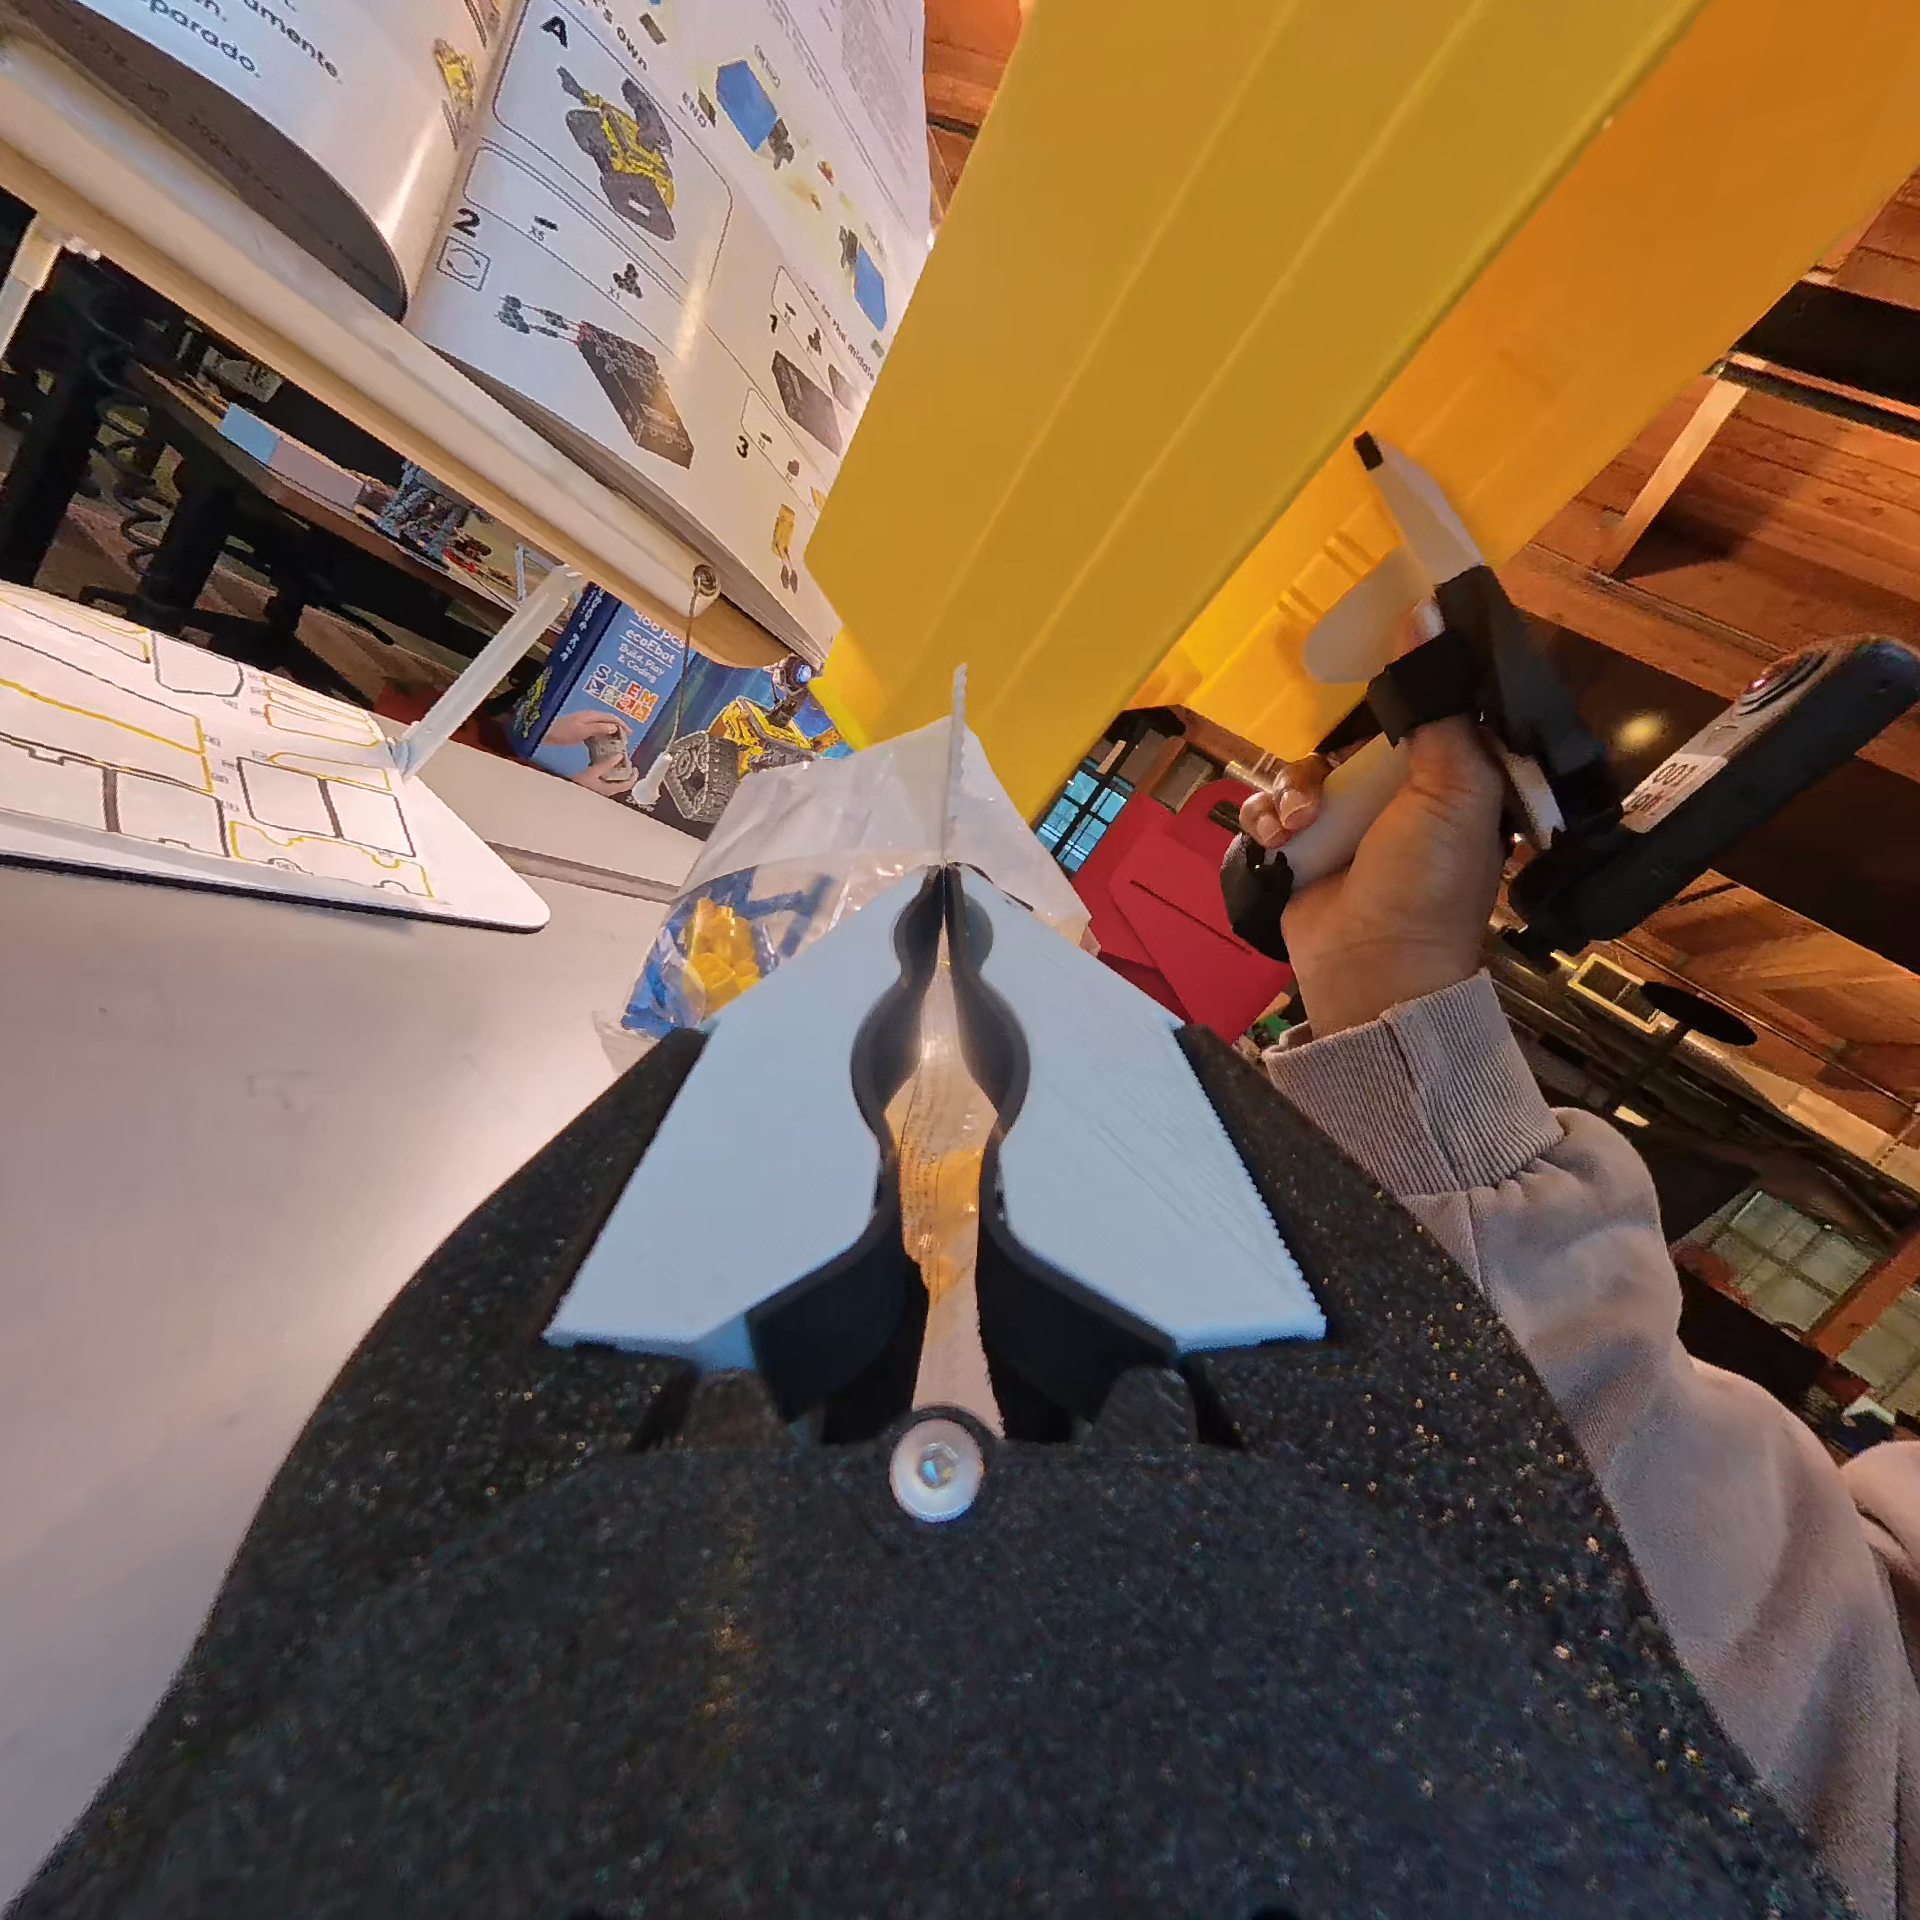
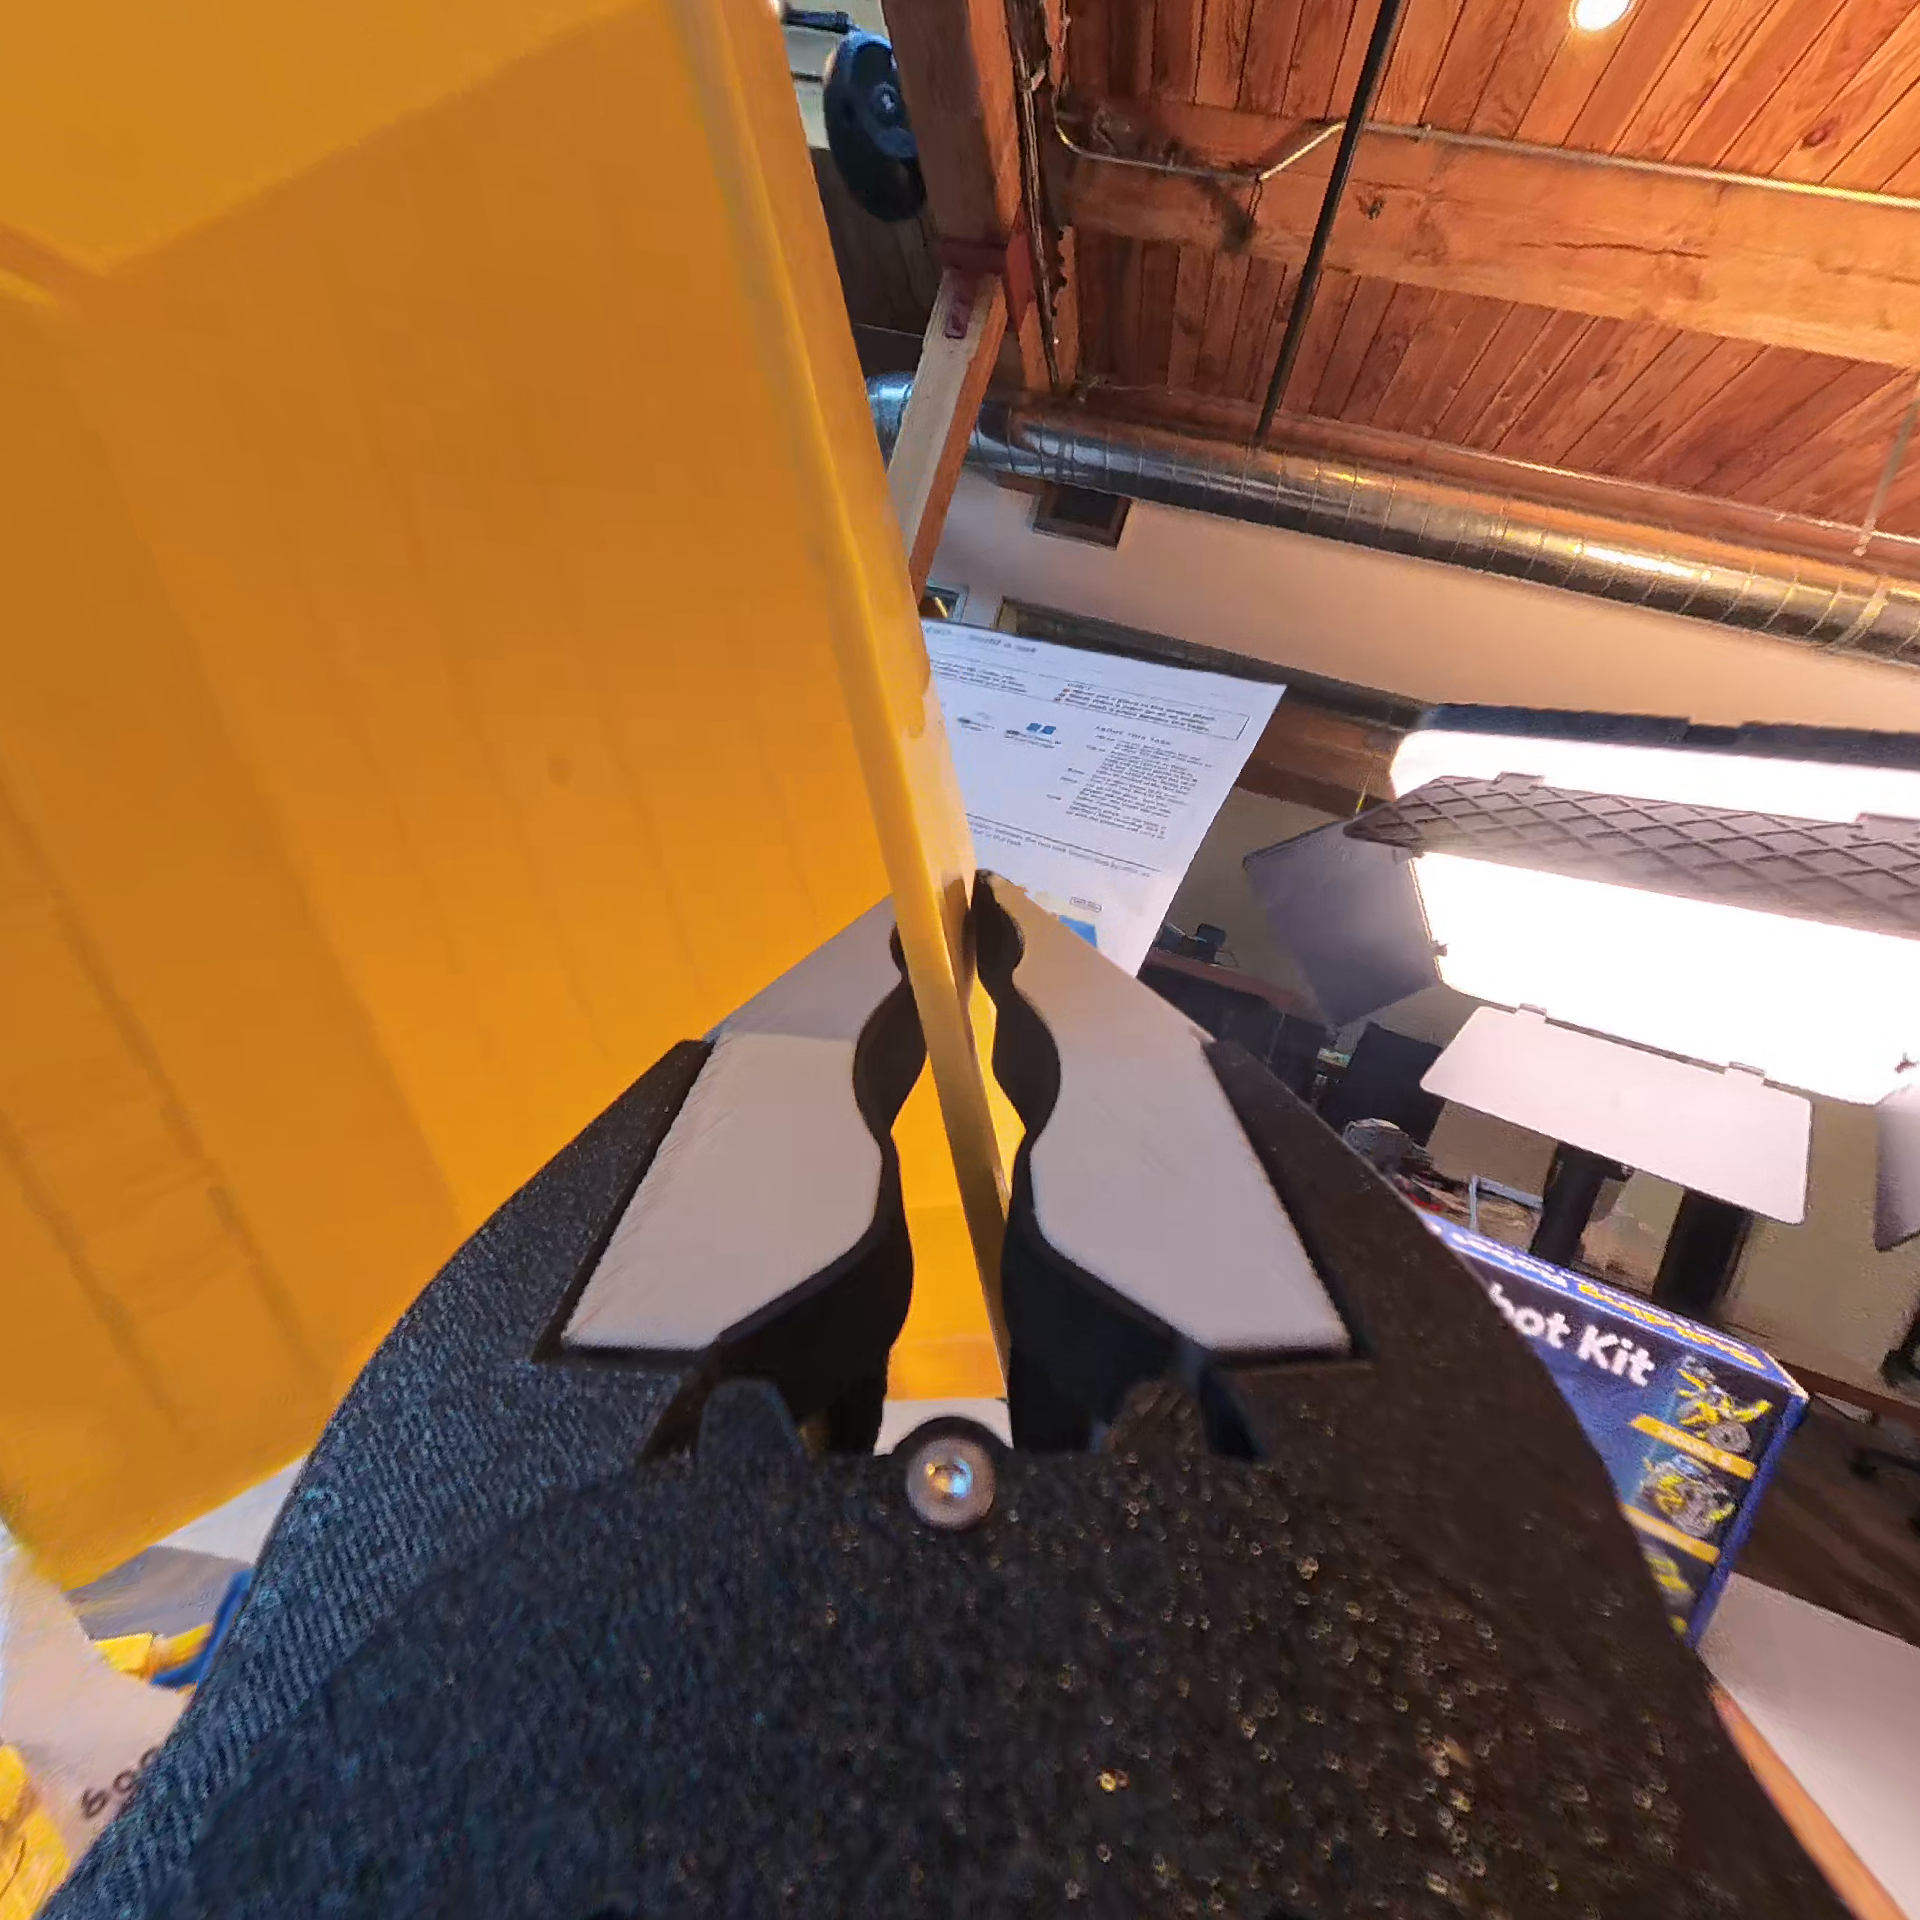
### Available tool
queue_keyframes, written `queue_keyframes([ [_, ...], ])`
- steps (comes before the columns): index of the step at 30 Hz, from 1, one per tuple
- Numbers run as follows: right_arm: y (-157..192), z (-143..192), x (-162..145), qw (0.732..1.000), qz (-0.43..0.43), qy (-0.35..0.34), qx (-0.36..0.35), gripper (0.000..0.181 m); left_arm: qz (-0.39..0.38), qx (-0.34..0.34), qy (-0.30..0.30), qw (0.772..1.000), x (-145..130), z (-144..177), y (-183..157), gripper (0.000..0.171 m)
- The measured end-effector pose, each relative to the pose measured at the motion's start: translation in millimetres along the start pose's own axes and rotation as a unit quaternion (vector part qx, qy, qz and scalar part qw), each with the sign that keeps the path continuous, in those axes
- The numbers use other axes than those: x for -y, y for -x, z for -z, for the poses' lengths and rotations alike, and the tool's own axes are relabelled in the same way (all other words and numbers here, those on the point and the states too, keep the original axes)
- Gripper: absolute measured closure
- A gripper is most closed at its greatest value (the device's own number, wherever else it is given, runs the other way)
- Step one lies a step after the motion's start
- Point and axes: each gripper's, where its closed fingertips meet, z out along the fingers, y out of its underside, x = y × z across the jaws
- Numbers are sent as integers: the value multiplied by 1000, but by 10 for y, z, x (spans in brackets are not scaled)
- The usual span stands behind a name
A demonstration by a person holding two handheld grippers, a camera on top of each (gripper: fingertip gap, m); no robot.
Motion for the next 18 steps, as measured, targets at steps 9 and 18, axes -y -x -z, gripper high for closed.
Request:
queue_keyframes([
  [9, -470, -225, -102, 987, -73, 120, 84, 178, -4, 1, 3, 1000, 56, 50, 0, 171],
  [18, -1165, 622, -1312, 892, -215, 380, 113, 177, -12, 2, 11, 1000, 111, 94, 30, 171],
])
